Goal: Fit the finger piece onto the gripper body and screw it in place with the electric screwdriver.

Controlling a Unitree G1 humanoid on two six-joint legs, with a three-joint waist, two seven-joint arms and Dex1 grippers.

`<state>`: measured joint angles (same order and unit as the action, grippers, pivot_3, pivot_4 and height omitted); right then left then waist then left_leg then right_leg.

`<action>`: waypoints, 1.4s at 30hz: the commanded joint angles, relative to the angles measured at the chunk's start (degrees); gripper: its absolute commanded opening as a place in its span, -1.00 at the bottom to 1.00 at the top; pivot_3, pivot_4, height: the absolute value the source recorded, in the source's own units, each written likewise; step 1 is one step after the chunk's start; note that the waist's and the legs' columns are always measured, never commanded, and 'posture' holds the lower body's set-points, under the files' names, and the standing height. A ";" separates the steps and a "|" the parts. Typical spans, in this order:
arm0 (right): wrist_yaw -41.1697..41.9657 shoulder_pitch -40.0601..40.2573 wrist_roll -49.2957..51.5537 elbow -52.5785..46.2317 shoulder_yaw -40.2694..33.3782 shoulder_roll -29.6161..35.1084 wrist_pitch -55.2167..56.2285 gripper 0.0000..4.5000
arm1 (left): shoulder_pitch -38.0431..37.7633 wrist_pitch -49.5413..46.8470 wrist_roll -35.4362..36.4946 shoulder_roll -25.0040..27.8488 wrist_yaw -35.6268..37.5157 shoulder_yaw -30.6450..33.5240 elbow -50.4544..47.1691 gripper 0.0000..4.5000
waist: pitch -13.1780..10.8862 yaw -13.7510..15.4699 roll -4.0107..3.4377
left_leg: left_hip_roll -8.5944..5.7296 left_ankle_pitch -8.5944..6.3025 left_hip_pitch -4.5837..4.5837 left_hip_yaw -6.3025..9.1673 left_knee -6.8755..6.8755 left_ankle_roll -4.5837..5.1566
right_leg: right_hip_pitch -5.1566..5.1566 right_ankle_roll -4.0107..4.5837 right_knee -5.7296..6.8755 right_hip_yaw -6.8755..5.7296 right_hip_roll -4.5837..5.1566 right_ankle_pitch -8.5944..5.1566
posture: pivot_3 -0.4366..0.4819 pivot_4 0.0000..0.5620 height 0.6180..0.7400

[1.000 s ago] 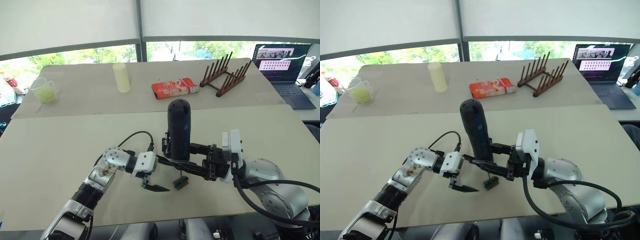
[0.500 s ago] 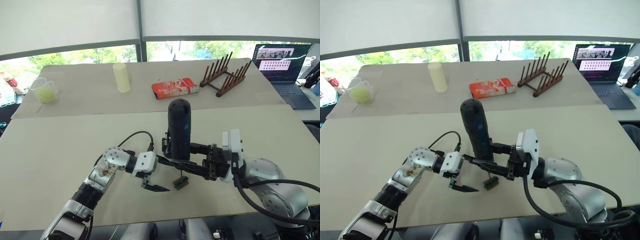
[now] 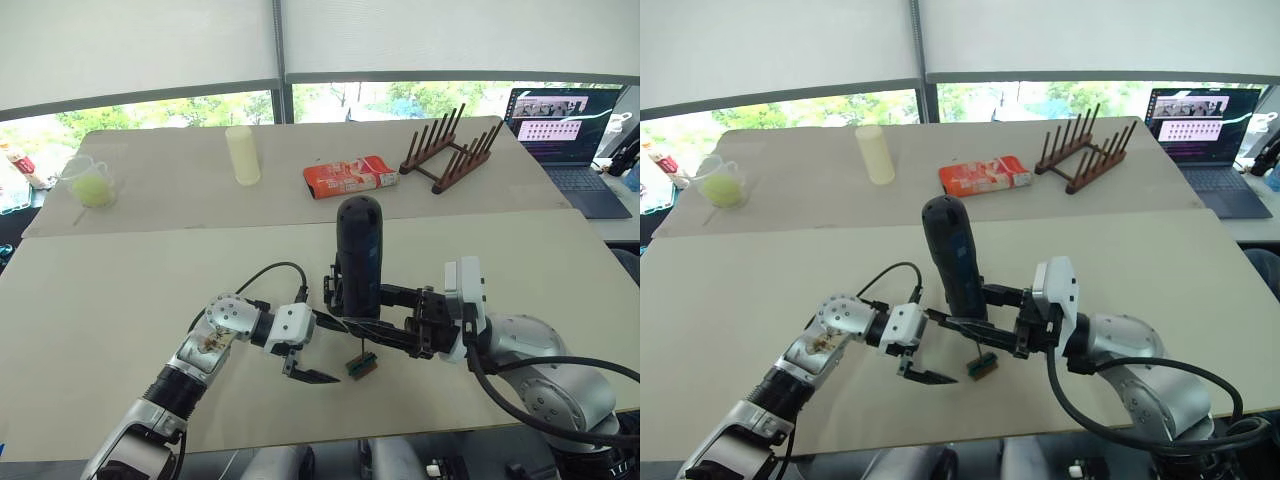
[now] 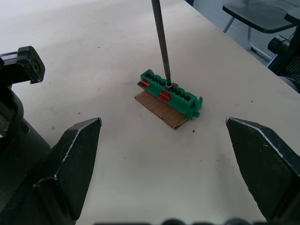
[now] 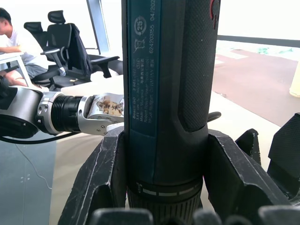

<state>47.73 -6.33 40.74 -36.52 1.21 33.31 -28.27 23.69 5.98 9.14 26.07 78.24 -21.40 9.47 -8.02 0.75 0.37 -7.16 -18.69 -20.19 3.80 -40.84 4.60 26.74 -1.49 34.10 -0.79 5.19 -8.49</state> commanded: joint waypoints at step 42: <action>-3.60 -6.72 12.05 -6.70 -6.94 3.81 -2.99 -0.16 | -2.42 -6.24 5.43 5.50 -1.70 6.98 -5.93 1.00 | 0.00 -0.06 0.00 | 0.01 0.00 0.00 0.00 0.02 0.00 | 0.03 0.00 0.00 0.01 0.00 0.00 | -0.05 -0.47 1.00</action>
<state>45.00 -11.07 49.18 -40.25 -3.19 36.78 -31.00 21.36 0.89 12.56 31.05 77.33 -16.63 6.14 -8.02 0.70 0.37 -7.16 -18.69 -20.19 3.80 -40.82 4.60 26.78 -1.49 34.11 -0.79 5.18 -8.49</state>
